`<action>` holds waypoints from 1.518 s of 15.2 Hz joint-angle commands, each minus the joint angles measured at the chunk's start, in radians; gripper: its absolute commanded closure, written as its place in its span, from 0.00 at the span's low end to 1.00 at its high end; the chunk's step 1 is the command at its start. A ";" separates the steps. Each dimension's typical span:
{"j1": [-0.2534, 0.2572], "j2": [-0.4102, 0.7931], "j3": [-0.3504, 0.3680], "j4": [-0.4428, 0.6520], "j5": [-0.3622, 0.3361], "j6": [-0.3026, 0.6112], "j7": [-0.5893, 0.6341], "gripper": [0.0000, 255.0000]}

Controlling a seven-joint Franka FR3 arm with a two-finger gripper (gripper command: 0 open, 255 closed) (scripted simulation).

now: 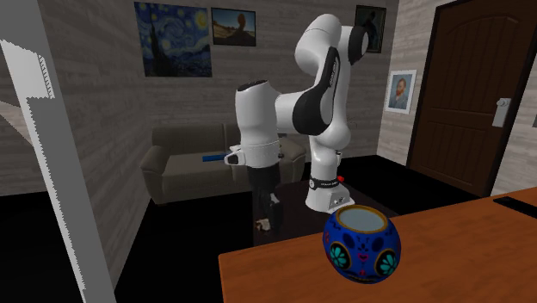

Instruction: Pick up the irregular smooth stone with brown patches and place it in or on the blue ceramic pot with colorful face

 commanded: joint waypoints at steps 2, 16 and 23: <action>0.002 -0.041 -0.010 0.017 0.027 -0.050 -0.018 1.00; 0.012 -0.164 -0.063 0.123 0.078 -0.263 -0.046 1.00; 0.013 -0.199 -0.086 0.187 0.083 -0.358 -0.045 1.00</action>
